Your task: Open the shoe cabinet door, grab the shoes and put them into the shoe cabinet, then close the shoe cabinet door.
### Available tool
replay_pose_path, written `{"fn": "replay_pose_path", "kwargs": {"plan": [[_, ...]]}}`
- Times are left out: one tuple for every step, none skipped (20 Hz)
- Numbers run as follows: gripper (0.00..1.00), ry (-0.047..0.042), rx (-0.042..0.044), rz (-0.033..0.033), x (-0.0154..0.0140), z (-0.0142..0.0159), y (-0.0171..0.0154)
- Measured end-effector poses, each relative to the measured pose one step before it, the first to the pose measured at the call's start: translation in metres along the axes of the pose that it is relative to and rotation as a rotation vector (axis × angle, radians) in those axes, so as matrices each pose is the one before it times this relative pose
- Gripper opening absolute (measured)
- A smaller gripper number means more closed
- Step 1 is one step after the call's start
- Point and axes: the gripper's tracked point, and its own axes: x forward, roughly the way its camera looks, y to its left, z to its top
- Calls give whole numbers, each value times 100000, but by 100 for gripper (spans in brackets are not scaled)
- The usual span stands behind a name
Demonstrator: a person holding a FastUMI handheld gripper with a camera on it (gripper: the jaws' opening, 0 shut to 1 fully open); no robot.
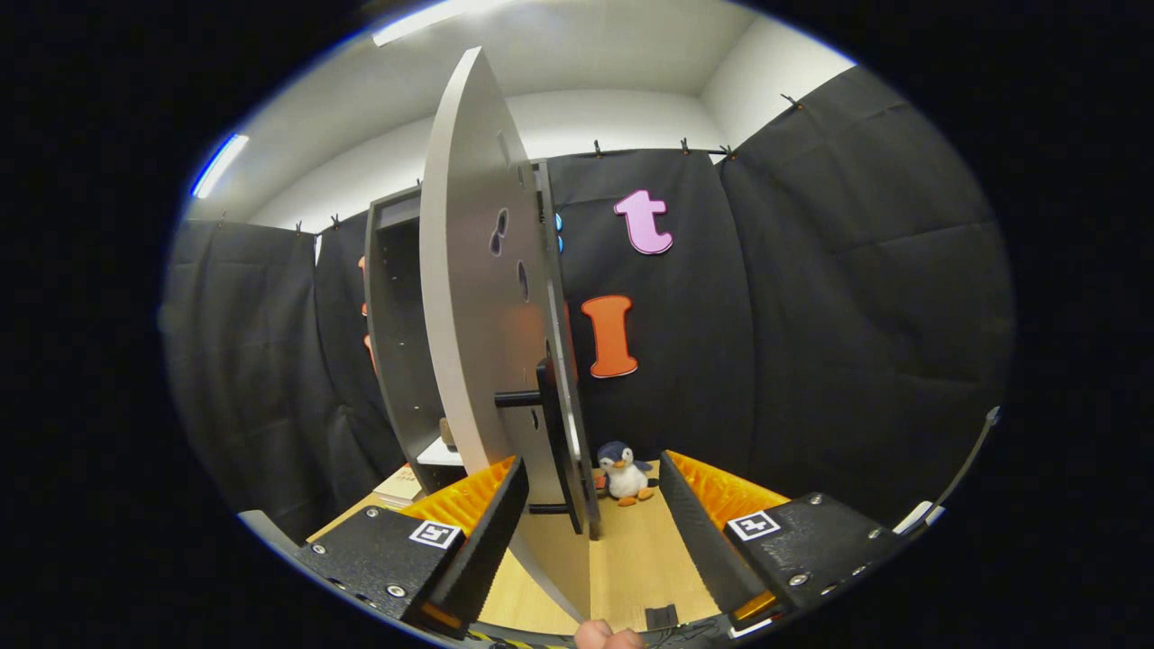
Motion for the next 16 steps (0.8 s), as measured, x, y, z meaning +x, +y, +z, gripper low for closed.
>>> {"fn": "replay_pose_path", "kwargs": {"plan": [[92, 482, 515, 2025, -66, -151, 1029], [92, 453, 347, 1769, 44, -175, 913], [92, 303, 30, 1478, 182, -114, 926], [91, 343, -215, 1012, 128, -38, 861], [91, 399, -453, 955, 261, 148, 814], [91, 512, -602, 949, 220, -33, 706], [91, 744, 12, 783, 141, -46, 731], [91, 804, 78, 740, 229, -156, 690], [91, 466, -67, 623, 273, 39, 696], [91, 364, -145, 568, 268, -15, 678], [91, 415, -327, 774, 222, -95, 816], [91, 88, 16, 891, 314, -11, 755], [91, 355, 634, 933, 367, -48, 721], [91, 535, 1039, 1186, 450, -117, 783], [91, 750, 1154, 1267, 586, -204, 793], [91, 475, 745, 1275, 509, -70, 875]]}}
